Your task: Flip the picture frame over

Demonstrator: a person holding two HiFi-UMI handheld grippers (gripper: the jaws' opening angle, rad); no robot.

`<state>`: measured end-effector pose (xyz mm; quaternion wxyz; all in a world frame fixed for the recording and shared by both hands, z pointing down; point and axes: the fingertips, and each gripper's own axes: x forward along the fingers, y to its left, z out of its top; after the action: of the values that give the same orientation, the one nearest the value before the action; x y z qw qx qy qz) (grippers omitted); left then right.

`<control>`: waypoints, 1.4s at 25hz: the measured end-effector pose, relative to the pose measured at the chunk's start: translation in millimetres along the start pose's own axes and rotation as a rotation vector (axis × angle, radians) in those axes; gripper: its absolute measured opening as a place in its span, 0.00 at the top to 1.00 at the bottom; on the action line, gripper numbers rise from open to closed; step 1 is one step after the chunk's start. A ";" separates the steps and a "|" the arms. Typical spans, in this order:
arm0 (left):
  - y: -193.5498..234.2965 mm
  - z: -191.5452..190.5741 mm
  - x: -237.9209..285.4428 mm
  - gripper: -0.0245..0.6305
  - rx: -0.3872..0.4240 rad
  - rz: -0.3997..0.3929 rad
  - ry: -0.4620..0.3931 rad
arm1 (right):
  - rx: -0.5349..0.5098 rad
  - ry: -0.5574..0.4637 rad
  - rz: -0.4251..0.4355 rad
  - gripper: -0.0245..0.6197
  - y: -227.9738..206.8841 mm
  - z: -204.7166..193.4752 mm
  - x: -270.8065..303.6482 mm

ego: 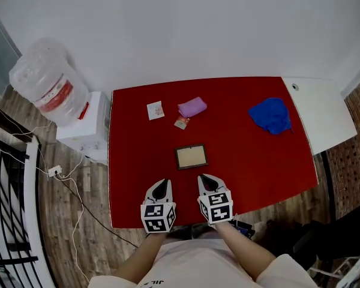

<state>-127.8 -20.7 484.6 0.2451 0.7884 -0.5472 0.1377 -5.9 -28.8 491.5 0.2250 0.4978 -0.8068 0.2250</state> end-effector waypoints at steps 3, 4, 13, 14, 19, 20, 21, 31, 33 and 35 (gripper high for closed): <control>7.9 2.4 16.5 0.95 0.007 0.006 0.005 | -0.003 -0.007 -0.003 0.95 -4.8 5.5 17.9; 10.1 2.1 22.2 0.95 0.009 0.005 0.008 | -0.001 -0.009 -0.001 0.95 -5.9 6.4 24.4; 36.3 -16.8 63.4 0.95 -0.013 0.020 0.049 | -0.003 0.042 0.005 0.92 -1.1 -8.9 94.3; 39.9 -20.0 65.6 0.95 -0.016 0.025 0.055 | -0.003 0.054 0.004 0.87 0.3 -12.7 102.8; 56.7 -36.6 68.2 0.95 -0.031 0.046 0.087 | 0.022 0.123 -0.017 0.79 3.4 -33.5 141.2; 59.7 -40.0 67.4 0.95 -0.032 0.049 0.092 | 0.029 0.132 -0.026 0.77 3.8 -36.8 147.9; 62.8 -43.4 66.4 0.95 -0.035 0.053 0.096 | 0.036 0.138 -0.032 0.74 5.1 -39.0 154.3; 91.8 -59.2 61.2 0.95 -0.075 0.092 0.116 | 0.006 0.210 -0.094 0.71 14.9 -45.7 198.0; 97.5 -62.3 62.4 0.95 -0.078 0.098 0.122 | 0.007 0.219 -0.108 0.71 14.3 -45.2 205.9; 102.0 -65.9 63.4 0.95 -0.085 0.103 0.128 | 0.008 0.236 -0.115 0.71 13.6 -46.4 212.7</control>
<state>-196.3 -64.3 595.0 0.3056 0.7377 -0.5754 0.1768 -97.5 -145.3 651.5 0.3291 0.5140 -0.7440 0.2720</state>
